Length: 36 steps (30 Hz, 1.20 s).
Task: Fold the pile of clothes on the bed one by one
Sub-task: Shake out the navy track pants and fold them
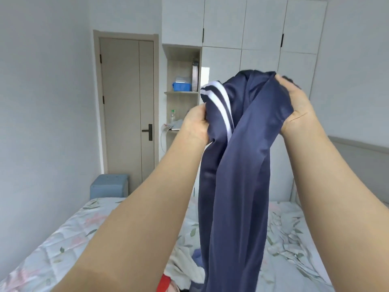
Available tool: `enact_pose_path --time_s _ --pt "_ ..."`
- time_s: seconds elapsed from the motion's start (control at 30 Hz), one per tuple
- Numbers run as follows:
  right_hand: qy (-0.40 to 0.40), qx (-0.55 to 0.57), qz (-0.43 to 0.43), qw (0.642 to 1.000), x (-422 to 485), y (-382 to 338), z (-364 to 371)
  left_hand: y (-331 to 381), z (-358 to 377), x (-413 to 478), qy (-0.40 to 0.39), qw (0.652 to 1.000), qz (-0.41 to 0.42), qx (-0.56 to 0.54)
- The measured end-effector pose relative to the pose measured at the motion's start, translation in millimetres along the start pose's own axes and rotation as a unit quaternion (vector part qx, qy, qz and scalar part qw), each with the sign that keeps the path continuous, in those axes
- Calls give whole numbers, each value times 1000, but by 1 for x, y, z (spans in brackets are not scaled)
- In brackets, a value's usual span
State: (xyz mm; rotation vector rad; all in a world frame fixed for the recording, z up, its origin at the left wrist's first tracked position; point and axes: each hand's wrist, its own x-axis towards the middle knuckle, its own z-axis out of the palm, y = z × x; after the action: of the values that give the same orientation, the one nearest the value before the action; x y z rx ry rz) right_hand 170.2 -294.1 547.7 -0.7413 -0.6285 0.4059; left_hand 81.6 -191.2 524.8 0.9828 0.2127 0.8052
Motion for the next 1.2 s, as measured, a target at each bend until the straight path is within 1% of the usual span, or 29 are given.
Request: enact_pose_path --time_s 0.03,0.1,0.13,0.17,0.2,0.3,0.4,0.5,0.6,0.7,0.77,0.8,0.87,0.9,0.93,1.0,1.03,1.1,1.13,1.17,1.2 --pt "3 -16 16 1000 -3 4 -6 -6 -4 -1 19 999 17 20" --pt "19 -117 98 988 -7 25 -22 -20 -24 -2 26 999 -30 23" --pt "13 -145 146 978 -10 40 -34 -28 -37 -3 32 997 -63 44" --pt "-2 -160 188 969 -10 54 -45 -38 -53 -1 35 995 -75 59" --pt "0 -171 217 961 -10 68 -55 -49 -71 0 52 991 -98 76" --pt "0 -193 273 942 -23 106 -80 -88 -129 10 102 977 -163 89" --pt "4 -208 313 927 -45 147 -106 -124 -179 -2 112 960 -222 132" --pt "3 -222 356 908 -71 190 -132 -157 -215 -31 118 943 -253 181" --pt "-17 -243 394 886 -101 224 -155 -191 -245 -60 153 903 -295 272" --pt "-19 -253 430 866 -127 245 -168 -214 -265 -93 164 848 -306 401" --pt "-20 -261 447 855 -141 254 -171 -228 -282 -108 171 801 -298 489" --pt "-18 -265 447 854 -146 257 -171 -229 -286 -115 177 784 -292 519" --pt "3 -270 428 862 -146 259 -169 -225 -292 -118 183 768 -278 548" --pt "16 -271 408 871 -142 257 -166 -219 -293 -115 194 773 -260 545" --pt "27 -276 383 881 -137 253 -160 -210 -295 -110 213 789 -238 524" --pt "45 -292 319 900 -124 242 -148 -183 -291 -96 248 853 -174 425" --pt "55 -295 284 911 -118 235 -141 -167 -285 -90 252 882 -144 371" --pt "69 -280 208 935 -110 223 -127 -138 -274 -81 248 925 -85 275" --pt "75 -272 177 943 -108 218 -121 -125 -269 -80 244 935 -62 249" --pt "79 -268 156 947 -109 214 -117 -114 -265 -82 237 939 -39 245" --pt "83 -269 147 948 -111 213 -114 -110 -265 -82 238 935 -24 261"
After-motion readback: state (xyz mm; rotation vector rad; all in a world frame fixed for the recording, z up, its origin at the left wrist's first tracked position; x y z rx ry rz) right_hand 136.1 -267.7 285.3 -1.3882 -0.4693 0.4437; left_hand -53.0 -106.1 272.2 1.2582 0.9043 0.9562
